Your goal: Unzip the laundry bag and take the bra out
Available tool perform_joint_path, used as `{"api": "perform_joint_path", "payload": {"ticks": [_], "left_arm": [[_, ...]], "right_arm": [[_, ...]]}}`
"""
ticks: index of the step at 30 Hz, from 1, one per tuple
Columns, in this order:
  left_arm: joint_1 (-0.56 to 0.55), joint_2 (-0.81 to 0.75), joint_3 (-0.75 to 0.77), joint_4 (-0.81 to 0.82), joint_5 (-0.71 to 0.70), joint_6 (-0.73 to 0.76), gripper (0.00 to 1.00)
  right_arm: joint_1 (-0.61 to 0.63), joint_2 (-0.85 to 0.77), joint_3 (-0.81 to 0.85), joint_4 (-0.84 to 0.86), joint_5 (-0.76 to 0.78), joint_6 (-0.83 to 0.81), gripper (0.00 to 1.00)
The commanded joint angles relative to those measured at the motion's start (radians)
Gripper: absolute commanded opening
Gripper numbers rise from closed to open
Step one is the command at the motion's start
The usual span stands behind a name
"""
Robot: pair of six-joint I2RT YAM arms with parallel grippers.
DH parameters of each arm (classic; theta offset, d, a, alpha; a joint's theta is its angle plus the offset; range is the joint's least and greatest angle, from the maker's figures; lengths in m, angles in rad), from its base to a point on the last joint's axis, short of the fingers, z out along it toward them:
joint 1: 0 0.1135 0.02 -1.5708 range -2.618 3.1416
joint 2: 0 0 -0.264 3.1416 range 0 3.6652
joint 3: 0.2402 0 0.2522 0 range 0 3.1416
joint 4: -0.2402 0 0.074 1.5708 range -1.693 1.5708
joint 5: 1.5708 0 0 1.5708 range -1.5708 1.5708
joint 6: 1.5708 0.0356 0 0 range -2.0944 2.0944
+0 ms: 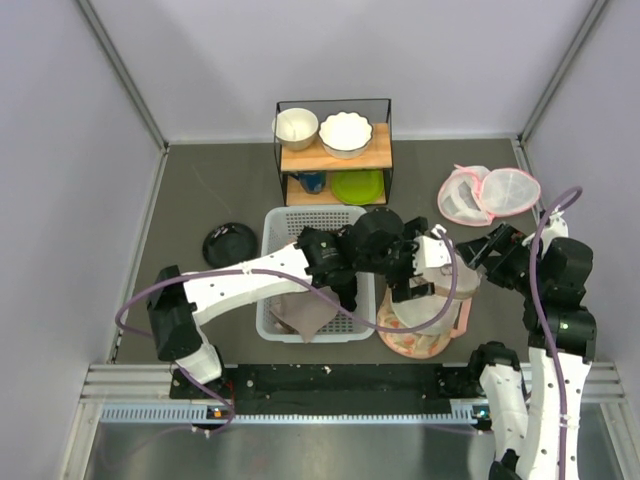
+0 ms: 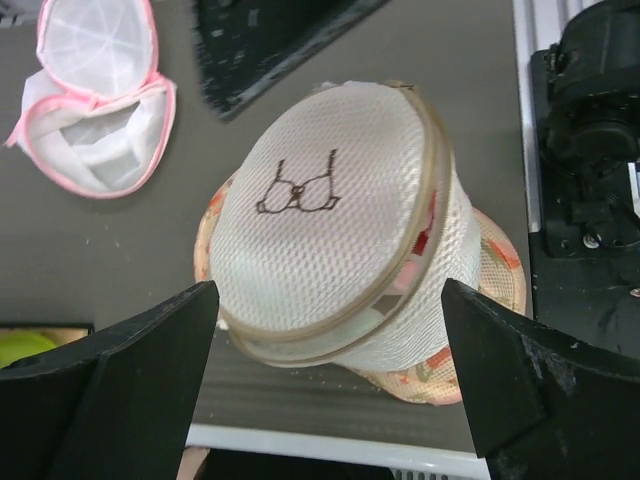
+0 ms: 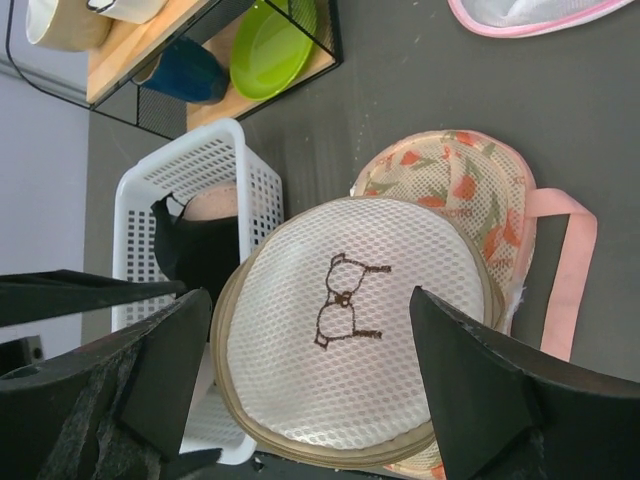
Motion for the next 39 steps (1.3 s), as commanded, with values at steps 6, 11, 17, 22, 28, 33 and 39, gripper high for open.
{"api": "perform_joint_path", "payload": {"ticks": [6, 11, 17, 22, 28, 33, 39], "left_arm": [[0.092, 0.016, 0.232, -0.246, -0.138, -0.264, 0.99], [0.136, 0.051, 0.282, -0.353, -0.135, -0.438, 0.99], [0.173, 0.073, 0.246, -0.408, 0.027, -0.724, 0.91], [0.175, 0.062, 0.186, -0.303, 0.065, -0.801, 0.89], [0.176, 0.119, 0.117, -0.271, 0.134, -0.847, 0.82], [0.175, 0.134, 0.069, -0.187, 0.217, -0.901, 0.8], [0.178, 0.133, 0.063, -0.132, 0.237, -0.928, 0.76]], "right_arm": [[0.006, 0.0, 0.032, -0.001, 0.019, -0.021, 0.81], [0.006, 0.009, 0.031, -0.001, 0.001, -0.027, 0.81], [0.006, 0.006, 0.02, -0.003, -0.024, -0.035, 0.81], [0.006, 0.009, 0.006, 0.0, -0.054, -0.041, 0.81], [0.024, -0.008, 0.031, -0.045, -0.09, -0.161, 0.74], [0.072, -0.017, 0.014, -0.064, -0.135, -0.216, 0.71], [0.191, -0.011, -0.009, -0.069, -0.105, -0.231, 0.68]]}}
